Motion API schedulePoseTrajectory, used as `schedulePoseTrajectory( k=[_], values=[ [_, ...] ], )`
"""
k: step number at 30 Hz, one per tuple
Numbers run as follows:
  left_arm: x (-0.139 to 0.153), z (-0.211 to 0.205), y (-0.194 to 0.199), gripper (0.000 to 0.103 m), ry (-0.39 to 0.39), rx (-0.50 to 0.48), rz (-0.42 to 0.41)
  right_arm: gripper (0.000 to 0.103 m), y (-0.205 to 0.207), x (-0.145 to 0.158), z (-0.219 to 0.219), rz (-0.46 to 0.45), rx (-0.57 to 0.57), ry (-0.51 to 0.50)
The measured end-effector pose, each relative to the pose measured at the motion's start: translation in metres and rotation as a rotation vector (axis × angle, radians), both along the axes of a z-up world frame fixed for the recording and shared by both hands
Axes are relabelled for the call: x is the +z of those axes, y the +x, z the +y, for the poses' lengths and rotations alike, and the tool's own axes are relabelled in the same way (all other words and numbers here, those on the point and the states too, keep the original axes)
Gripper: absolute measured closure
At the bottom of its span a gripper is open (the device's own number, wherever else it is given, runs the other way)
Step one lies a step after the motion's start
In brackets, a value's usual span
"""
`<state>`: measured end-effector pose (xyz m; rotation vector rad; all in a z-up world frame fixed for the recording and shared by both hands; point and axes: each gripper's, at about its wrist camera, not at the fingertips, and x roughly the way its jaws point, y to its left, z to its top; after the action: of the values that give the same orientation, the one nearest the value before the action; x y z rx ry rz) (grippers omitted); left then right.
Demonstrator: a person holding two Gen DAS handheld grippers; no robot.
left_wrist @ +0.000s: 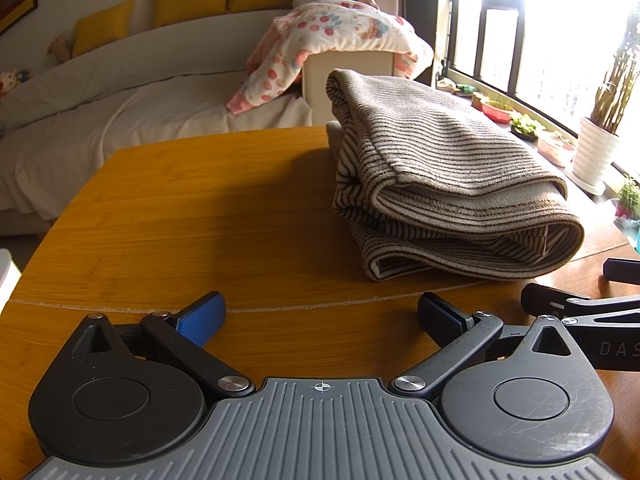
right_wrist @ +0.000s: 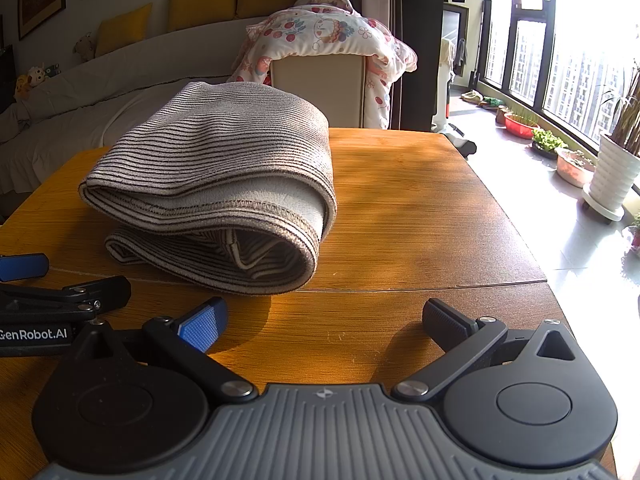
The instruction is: Fold clothes
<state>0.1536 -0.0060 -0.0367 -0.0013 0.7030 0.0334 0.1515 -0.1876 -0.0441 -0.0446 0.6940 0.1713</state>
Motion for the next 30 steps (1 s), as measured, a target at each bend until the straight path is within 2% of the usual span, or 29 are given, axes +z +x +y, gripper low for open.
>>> schedulePoseTrajectory(
  k=[11,14,26,30],
  values=[
    [0.0000,0.0009,0.0026,0.000,-0.005,-0.036,-0.001,0.000,0.0050,0.0003,0.0002,0.001,-0.006,0.003],
    [0.0030,0.0002,0.0029,0.000,-0.006,-0.058,0.034,0.000,0.0050,0.0000,-0.0005,0.000,-0.005,0.003],
    [0.0054,0.0017,0.0030,0.000,-0.010,-0.021,0.050,0.000,0.0054,-0.0004,0.0006,0.000,-0.005,-0.001],
    [0.0063,0.0080,0.0030,0.000,-0.036,-0.004,0.041,0.000,0.0052,-0.0006,-0.0001,0.000,-0.008,0.000]
  ],
)
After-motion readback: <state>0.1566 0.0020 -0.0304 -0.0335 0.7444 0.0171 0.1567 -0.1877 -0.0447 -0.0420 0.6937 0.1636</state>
